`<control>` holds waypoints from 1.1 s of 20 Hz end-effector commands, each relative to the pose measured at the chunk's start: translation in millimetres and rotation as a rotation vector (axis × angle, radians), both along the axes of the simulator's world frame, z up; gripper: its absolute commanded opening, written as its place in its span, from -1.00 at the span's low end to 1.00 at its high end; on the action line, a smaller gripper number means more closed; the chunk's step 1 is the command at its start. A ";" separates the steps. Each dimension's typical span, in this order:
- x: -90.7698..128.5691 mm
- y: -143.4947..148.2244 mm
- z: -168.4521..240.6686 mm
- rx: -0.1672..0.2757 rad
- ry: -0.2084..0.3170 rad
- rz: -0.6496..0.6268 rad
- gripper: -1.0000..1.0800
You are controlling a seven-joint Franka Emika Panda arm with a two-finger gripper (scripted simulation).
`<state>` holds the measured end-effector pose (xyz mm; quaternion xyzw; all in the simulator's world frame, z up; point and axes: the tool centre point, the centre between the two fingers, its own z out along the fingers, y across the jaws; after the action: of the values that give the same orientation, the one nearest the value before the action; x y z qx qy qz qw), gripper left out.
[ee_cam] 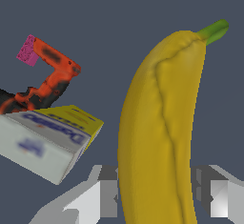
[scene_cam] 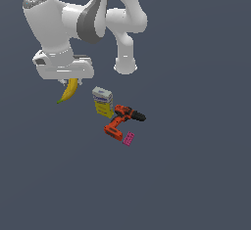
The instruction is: Pick up a designated object from a clutter of objects.
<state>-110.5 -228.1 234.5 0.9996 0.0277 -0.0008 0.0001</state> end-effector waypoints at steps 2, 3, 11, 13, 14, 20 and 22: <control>-4.2 2.5 35.9 -0.002 0.000 0.000 -1.00; -5.2 3.2 45.5 -0.002 0.000 0.000 -1.00; -10.6 7.7 107.8 -0.001 -0.001 0.000 -1.00; -11.2 8.5 118.6 -0.001 -0.001 0.000 -1.00; -11.5 8.8 123.3 -0.001 -0.001 0.000 -1.00; -11.6 9.7 140.8 0.000 -0.002 0.001 -1.00; -11.5 9.7 142.7 0.000 -0.002 0.001 -1.00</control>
<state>-122.2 -218.4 374.3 0.9996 0.0283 -0.0005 -0.0002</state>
